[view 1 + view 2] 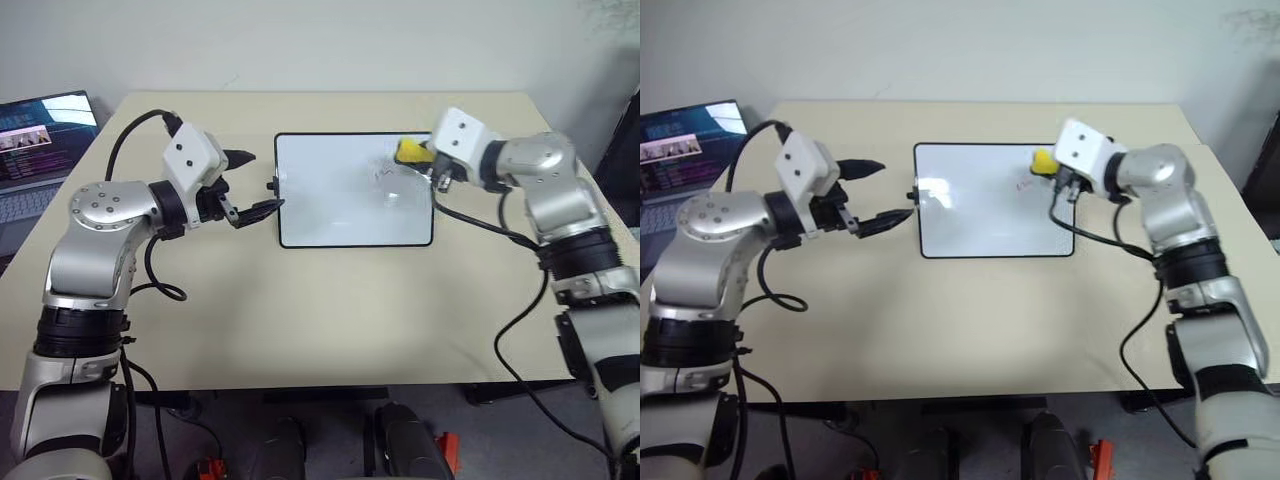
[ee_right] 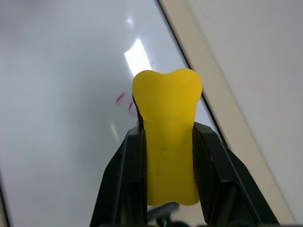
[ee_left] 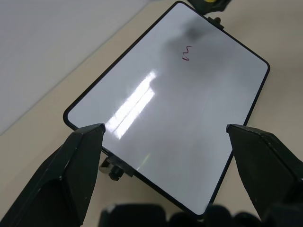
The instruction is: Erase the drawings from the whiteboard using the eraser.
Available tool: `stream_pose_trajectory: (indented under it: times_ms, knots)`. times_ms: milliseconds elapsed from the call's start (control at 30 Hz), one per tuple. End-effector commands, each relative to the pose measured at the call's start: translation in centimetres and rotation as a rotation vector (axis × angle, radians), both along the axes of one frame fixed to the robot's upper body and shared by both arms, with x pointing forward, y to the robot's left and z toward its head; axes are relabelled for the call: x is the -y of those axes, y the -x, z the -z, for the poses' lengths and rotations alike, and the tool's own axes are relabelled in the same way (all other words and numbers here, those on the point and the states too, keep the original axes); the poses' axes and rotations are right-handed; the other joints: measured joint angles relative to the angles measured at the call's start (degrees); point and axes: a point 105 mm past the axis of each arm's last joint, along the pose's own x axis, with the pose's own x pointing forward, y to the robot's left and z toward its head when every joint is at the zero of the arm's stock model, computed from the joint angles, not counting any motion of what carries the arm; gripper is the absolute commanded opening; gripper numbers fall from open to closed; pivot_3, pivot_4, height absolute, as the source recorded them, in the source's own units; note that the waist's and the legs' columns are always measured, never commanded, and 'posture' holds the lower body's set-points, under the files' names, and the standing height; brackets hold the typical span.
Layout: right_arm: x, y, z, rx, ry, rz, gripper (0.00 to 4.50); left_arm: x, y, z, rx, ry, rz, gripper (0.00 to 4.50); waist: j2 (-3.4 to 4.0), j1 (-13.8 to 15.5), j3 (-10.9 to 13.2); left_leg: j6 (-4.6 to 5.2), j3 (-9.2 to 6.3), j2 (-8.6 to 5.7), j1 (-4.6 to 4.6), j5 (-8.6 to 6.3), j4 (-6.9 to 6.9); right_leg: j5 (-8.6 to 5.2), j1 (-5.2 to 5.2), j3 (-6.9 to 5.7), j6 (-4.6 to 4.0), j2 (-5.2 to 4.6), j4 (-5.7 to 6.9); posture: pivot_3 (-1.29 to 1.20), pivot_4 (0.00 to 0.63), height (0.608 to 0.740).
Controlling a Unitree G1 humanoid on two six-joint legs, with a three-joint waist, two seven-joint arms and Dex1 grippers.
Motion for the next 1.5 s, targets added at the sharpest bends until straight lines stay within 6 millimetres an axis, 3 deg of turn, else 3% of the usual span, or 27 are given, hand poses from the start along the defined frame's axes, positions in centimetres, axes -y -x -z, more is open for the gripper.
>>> stream_pose_trajectory:
  times_ms: [33, 167, 433, 633, 833, 1200, 1367, 1500]
  knots:
    - [-1.2, -1.0, -2.1, 0.110, 0.023, 0.044, 0.97, 0.2, 0.4, -1.1, 0.045, -0.017, 0.010, 4.50, 0.00, 0.08, 0.00, 0.00, -0.02, 0.00, 0.00, 0.00, 0.00, 0.00, 0.00, -0.01, 0.00, 0.01, 0.01, 0.00, 0.150, 0.740]
    - [-1.9, -2.1, -1.3, 0.125, 0.067, 0.065, 0.97, 0.1, 0.7, -1.0, 0.038, -0.021, 0.005, 4.50, -0.01, 0.37, -0.01, 0.00, -0.03, 0.00, -0.03, 0.00, 0.00, 0.00, 0.02, -0.04, 0.00, 0.00, -0.04, 0.00, 0.150, 0.740]
    - [-1.4, -3.9, 1.4, 0.150, 0.202, 0.134, 0.97, -0.1, 0.9, -1.0, 0.034, -0.023, -0.009, 4.50, -0.01, 0.08, 0.00, 0.00, -0.03, -0.01, -0.02, 0.00, -0.03, 0.00, 0.01, -0.02, -0.01, 0.00, -0.02, 0.00, 0.150, 0.740]
    - [-1.1, -4.5, 1.0, 0.223, 0.276, 0.180, 0.97, -0.1, 1.0, -1.0, 0.034, -0.023, -0.013, 4.50, -0.01, -0.05, -0.01, 0.00, -0.03, -0.01, 0.03, 0.00, 0.00, 0.00, 0.03, 0.00, -0.01, 0.01, 0.02, 0.00, 0.150, 0.740]
    - [-1.7, -4.3, 2.9, 0.193, 0.325, 0.143, 0.97, -0.1, 0.9, -1.1, 0.034, -0.024, -0.013, 4.50, -0.01, -0.15, -0.01, 0.00, -0.03, -0.01, 0.06, 0.00, 0.06, 0.01, 0.06, 0.01, 0.00, 0.01, 0.04, 0.00, 0.150, 0.740]
    - [-3.3, -2.3, 9.5, 0.049, 0.551, -0.026, 0.97, 0.0, 1.0, -1.1, 0.033, -0.023, -0.011, 4.50, -0.14, -1.14, -0.10, 0.01, -0.05, 0.00, 0.90, 0.00, 0.05, -0.16, 0.88, 0.03, 0.27, 0.04, -0.01, 0.00, 0.150, 0.740]
    - [-4.1, -1.4, 10.6, 0.006, 0.555, -0.065, 0.97, 0.0, 1.0, -1.1, 0.032, -0.021, -0.010, 4.50, -0.17, -1.26, -0.12, 0.02, -0.05, 0.02, 1.07, 0.01, 0.08, -0.08, 0.97, 0.08, 0.24, 0.09, 0.09, 0.00, 0.150, 0.740]
    - [-3.9, -1.6, 10.3, 0.012, 0.554, -0.046, 0.97, 0.0, 0.9, -1.2, 0.036, -0.017, -0.009, 4.50, -0.17, -1.25, -0.13, 0.05, -0.05, 0.03, 1.09, 0.04, 0.10, -0.03, 0.98, 0.10, 0.22, 0.11, 0.10, 0.00, 0.150, 0.740]
